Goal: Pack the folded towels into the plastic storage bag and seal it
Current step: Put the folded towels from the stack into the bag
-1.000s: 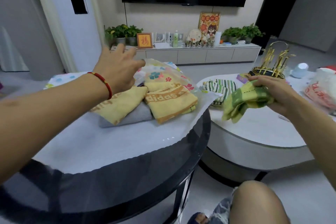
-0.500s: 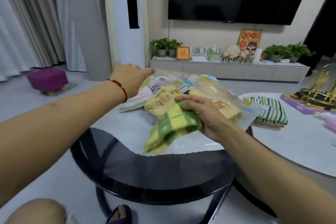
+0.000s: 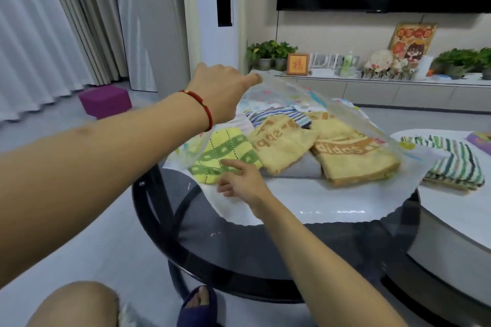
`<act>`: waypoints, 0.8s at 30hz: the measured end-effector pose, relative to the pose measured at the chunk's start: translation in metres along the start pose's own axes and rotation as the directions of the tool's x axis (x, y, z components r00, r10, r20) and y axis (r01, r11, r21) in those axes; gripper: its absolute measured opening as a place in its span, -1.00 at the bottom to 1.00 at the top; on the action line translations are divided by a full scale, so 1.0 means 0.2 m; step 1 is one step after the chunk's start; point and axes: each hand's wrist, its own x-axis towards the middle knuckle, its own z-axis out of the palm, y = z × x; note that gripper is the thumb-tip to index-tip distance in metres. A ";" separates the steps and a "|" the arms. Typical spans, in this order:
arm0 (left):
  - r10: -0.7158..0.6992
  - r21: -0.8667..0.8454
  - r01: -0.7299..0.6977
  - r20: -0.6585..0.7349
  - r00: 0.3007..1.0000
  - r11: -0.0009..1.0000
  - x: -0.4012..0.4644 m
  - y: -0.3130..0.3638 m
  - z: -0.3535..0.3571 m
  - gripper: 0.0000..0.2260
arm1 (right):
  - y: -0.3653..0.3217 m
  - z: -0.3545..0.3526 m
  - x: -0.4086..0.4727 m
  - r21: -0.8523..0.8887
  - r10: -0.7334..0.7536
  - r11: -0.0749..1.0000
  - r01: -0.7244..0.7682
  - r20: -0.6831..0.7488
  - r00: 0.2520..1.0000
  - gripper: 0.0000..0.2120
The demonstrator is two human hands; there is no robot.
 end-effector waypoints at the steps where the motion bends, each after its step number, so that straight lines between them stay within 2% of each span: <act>1: 0.005 -0.010 -0.005 0.001 1.000 1.000 0.00 0.02 0.01 -0.41 | -0.01 -0.05 -0.02 -0.072 -0.041 0.997 0.039 -0.034 0.999 -0.62; 3: 0.026 -0.008 -0.026 -0.010 1.000 1.000 0.00 0.09 0.03 -0.46 | -0.03 -0.19 -0.08 -0.181 -0.088 0.980 0.077 -0.052 0.995 -0.69; 8: 0.178 0.041 -0.175 -0.111 0.978 0.984 0.04 0.36 0.06 -0.54 | -0.05 -0.68 -0.33 -0.408 -0.146 0.898 0.167 0.081 0.986 -0.83; 11: 0.285 0.066 -0.278 -0.128 0.950 0.958 0.13 0.57 0.08 -0.54 | -0.08 -1.06 -0.52 -0.421 -0.191 0.889 0.179 0.013 0.982 -0.85; 14: 0.358 0.077 -0.350 -0.147 0.922 0.934 0.24 0.77 0.09 -0.53 | -0.10 -1.46 -0.72 -0.307 -0.261 0.928 0.211 -0.135 0.956 -0.75; 16: 0.405 0.092 -0.395 -0.155 0.901 0.914 0.32 0.90 0.09 -0.55 | -0.08 -1.71 -0.80 -0.251 -0.315 0.937 0.242 -0.312 0.896 -0.72; 18: 0.442 0.106 -0.430 -0.161 0.882 0.897 0.40 1.02 0.09 -0.55 | -0.04 -1.93 -0.81 -0.303 -0.343 0.931 0.205 -0.533 0.774 -0.76; 21: 0.466 0.094 -0.456 -0.165 0.869 0.885 0.52 1.17 0.10 -0.58 | 0.05 -2.20 -0.70 -0.380 -0.295 0.925 -0.023 -0.753 0.589 -0.80; 24: 0.478 0.089 -0.470 -0.160 0.863 0.878 0.62 1.27 0.12 -0.67 | 0.13 -2.42 -0.52 -0.416 -0.244 0.866 -0.278 -0.836 0.492 -0.78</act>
